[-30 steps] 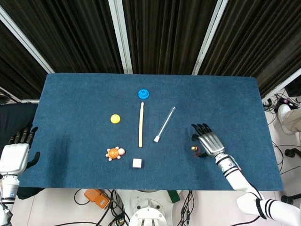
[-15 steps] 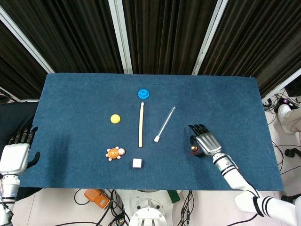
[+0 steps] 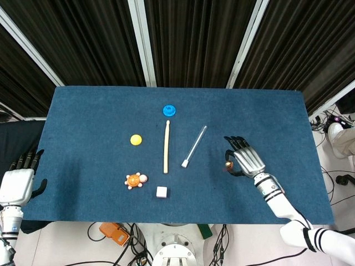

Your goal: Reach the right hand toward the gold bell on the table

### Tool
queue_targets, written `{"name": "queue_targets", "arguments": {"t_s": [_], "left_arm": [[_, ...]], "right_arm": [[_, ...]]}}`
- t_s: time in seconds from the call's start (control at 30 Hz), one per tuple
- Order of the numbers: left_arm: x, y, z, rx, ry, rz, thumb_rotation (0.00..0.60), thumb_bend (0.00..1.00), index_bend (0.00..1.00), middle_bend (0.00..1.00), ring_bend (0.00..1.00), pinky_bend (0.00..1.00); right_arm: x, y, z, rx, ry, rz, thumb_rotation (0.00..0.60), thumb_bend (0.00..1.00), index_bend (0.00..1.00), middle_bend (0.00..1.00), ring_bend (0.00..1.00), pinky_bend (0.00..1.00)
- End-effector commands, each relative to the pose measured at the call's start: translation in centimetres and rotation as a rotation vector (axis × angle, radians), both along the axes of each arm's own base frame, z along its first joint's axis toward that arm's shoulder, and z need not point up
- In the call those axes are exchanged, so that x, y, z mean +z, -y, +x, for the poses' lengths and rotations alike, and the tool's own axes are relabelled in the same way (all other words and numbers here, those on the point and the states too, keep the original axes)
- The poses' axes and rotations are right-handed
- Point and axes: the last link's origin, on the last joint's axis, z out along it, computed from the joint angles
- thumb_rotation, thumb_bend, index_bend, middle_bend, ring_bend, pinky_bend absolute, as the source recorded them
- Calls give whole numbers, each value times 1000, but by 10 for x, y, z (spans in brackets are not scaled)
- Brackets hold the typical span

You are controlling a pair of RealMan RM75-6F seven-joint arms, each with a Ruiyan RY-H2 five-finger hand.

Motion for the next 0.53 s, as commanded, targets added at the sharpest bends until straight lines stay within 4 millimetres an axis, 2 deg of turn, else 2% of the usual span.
{"name": "queue_targets", "arguments": {"t_s": [0.03, 0.23, 0.53], "left_arm": [[0, 0, 0, 1, 0, 1, 600, 352, 4, 0, 29, 169], [0, 1, 0, 4, 0, -1, 600, 351, 4, 0, 30, 169], [1, 1, 0, 5, 1, 2, 600, 351, 4, 0, 30, 169]], "right_arm": [[19, 14, 20, 45, 22, -66, 600, 526, 647, 103, 123, 124], [50, 27, 53, 92, 82, -145, 600, 526, 650, 103, 129, 126], [64, 26, 68, 107, 60, -151, 600, 526, 650, 102, 130, 126]]}}
